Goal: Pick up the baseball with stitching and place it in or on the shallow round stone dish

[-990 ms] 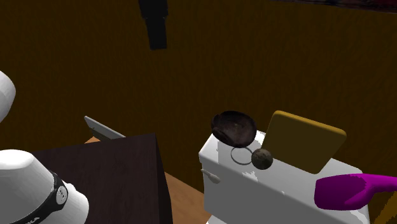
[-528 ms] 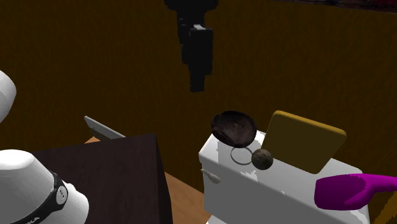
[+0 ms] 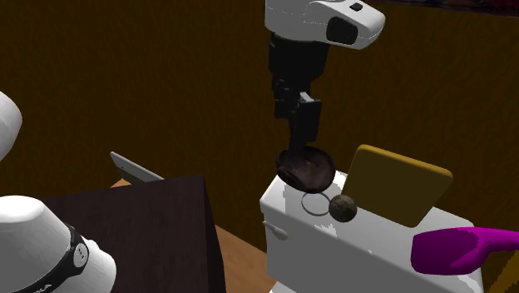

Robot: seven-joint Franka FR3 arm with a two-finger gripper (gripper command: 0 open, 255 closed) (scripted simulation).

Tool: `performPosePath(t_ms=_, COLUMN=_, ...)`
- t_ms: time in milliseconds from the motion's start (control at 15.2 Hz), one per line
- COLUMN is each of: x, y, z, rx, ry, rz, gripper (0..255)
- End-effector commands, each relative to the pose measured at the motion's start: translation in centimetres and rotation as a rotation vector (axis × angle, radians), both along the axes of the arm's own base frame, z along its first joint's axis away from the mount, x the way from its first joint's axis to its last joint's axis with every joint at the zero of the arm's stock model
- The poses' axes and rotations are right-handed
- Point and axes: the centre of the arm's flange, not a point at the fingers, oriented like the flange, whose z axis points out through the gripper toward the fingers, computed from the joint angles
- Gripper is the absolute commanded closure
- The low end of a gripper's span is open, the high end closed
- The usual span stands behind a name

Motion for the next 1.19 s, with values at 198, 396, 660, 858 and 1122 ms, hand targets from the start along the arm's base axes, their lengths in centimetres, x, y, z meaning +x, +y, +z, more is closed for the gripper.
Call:
performPosePath(t_ms=198, x=3.9, y=0.5, z=-5.6, rx=-0.007, ry=0.000, rz=-0.016, gripper=0)
performPosePath(t_ms=396, x=6.2, y=0.7, z=-8.8, rx=-0.012, ry=0.001, rz=-0.025, gripper=0)
performPosePath(t_ms=660, x=9.4, y=0.9, z=-13.1, rx=-0.018, ry=0.002, rz=-0.037, gripper=0)
performPosePath(t_ms=858, x=11.7, y=1.1, z=-16.3, rx=-0.022, ry=0.003, rz=-0.046, gripper=0)
performPosePath(t_ms=1122, x=14.8, y=1.2, z=-20.6, rx=-0.028, ry=0.004, rz=-0.059, gripper=0)
